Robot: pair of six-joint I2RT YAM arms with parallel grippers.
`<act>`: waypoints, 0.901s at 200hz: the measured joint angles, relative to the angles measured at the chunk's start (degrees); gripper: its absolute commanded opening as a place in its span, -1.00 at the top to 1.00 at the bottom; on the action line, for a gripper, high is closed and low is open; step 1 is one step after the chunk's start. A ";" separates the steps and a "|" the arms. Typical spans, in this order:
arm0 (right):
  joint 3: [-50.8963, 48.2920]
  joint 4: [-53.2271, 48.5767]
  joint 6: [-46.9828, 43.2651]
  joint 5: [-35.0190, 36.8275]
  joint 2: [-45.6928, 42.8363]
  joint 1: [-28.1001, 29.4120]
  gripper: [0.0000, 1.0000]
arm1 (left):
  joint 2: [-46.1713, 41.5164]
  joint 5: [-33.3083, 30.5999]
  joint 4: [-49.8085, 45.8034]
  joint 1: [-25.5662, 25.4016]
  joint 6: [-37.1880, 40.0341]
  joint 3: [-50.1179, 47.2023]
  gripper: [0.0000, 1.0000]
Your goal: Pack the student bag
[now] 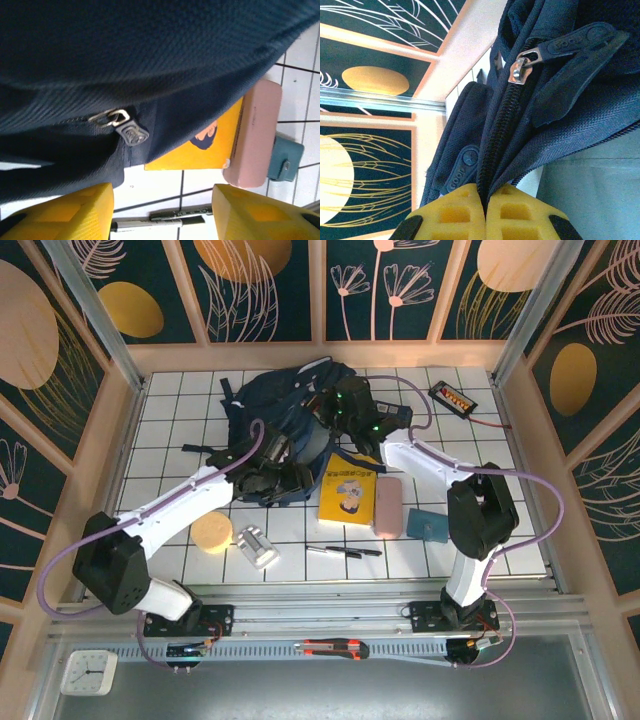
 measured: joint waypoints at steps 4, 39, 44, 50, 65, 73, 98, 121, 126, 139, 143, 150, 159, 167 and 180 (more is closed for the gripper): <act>0.00 0.00 0.02 0.07 0.00 0.11 1.00 | 0.20 -0.28 -0.07 0.00 0.15 0.07 -0.01; 0.00 0.02 0.22 0.42 0.00 1.20 1.00 | 0.92 -3.02 -0.26 0.00 1.60 0.31 0.18; 0.00 0.02 0.24 0.44 0.00 1.38 1.00 | 1.14 -3.37 -0.26 0.00 1.70 0.31 0.21; 0.00 0.02 0.28 0.57 0.00 1.60 1.00 | 1.38 -3.82 -0.28 0.00 1.88 0.31 0.23; 0.00 0.02 0.42 0.63 0.00 1.95 1.00 | 1.99 -4.85 -0.39 0.13 2.23 0.31 0.24; 0.00 0.00 0.44 0.79 0.00 1.99 1.00 | 2.21 -5.07 -0.42 0.20 2.43 0.31 0.24; 0.00 -0.02 0.44 1.03 0.00 1.99 1.00 | 2.29 -5.77 -0.81 0.83 3.54 0.28 0.14; 0.00 -0.09 0.44 1.01 0.00 1.99 1.00 | 1.97 -6.75 -1.49 1.68 4.35 -0.42 0.09; 0.00 -0.11 0.46 1.01 0.00 2.03 1.00 | 1.77 -7.02 -1.62 1.90 4.57 -0.63 0.08; 0.00 -0.31 0.68 0.98 0.00 2.21 1.00 | 1.11 -7.74 -1.90 2.38 4.79 -1.36 0.08; 0.00 -0.31 0.70 0.98 0.00 2.25 1.00 | 0.87 -7.87 -1.92 2.54 4.83 -1.62 0.08; -0.02 -0.31 0.83 0.96 0.00 2.38 1.00 | 0.59 -8.04 -2.10 2.75 4.98 -1.86 0.08; -0.02 -0.31 0.87 0.96 0.00 2.47 1.00 | 0.44 -8.33 -2.40 2.95 5.03 -1.92 0.08; -0.02 -0.28 0.94 0.96 0.00 2.62 1.00 | 0.37 -8.63 -2.58 3.04 5.18 -1.92 0.08; 0.00 -0.28 1.29 0.96 0.00 2.73 1.00 | 0.37 -9.03 -2.84 3.10 5.42 -1.92 0.08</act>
